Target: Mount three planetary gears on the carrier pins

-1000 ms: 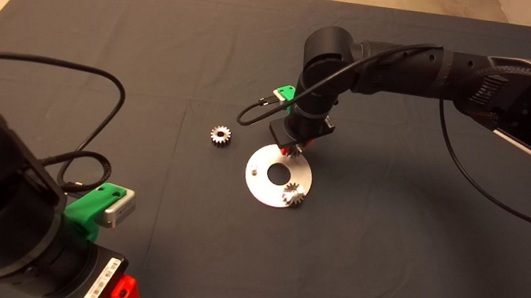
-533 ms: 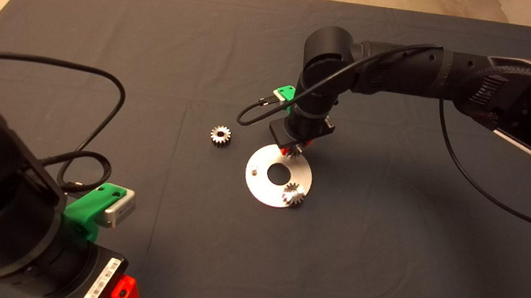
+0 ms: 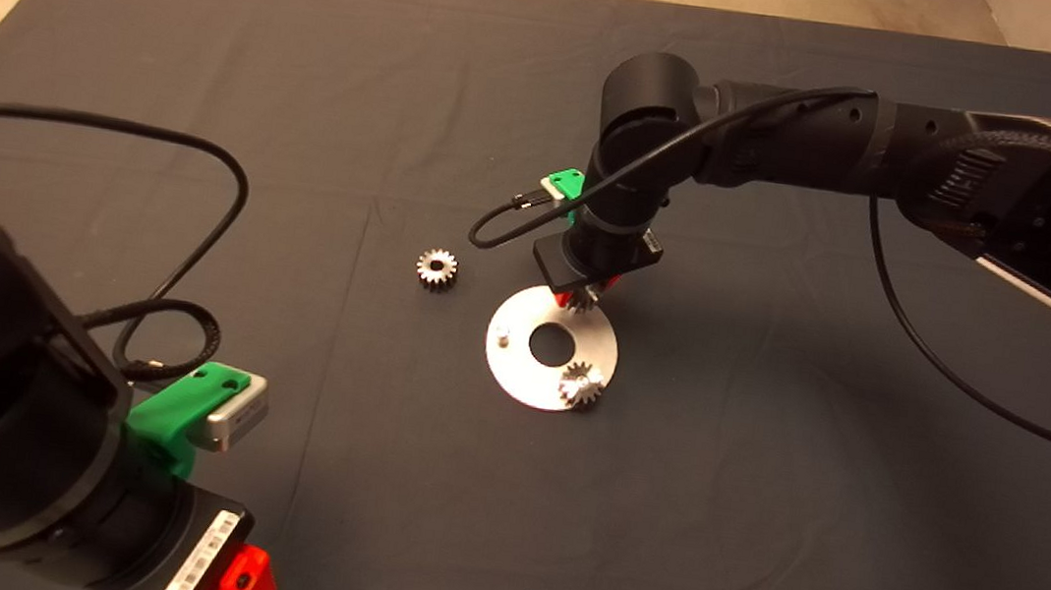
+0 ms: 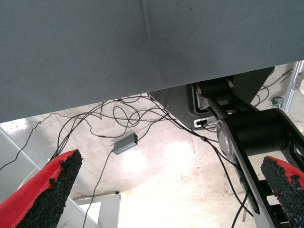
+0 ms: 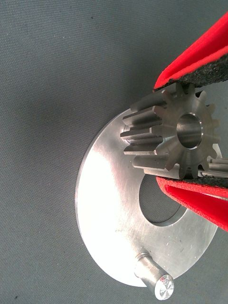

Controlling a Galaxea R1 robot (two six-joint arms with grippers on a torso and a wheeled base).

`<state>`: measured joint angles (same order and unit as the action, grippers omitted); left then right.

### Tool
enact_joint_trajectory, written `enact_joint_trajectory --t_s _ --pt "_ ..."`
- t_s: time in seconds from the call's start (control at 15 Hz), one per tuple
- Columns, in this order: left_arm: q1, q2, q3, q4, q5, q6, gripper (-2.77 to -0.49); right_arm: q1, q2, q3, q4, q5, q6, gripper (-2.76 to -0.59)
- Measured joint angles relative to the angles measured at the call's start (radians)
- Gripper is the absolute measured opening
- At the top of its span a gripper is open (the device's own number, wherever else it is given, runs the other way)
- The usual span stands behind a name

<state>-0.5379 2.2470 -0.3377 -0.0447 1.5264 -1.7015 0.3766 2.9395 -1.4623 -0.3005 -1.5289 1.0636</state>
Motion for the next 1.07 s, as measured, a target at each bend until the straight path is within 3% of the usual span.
enact_joint_trajectory --t_s 1.07 --pt "0.000 0.000 0.000 0.000 0.000 0.000 -0.51 0.003 -0.006 0.000 -0.013 0.003 0.000 -2.29"
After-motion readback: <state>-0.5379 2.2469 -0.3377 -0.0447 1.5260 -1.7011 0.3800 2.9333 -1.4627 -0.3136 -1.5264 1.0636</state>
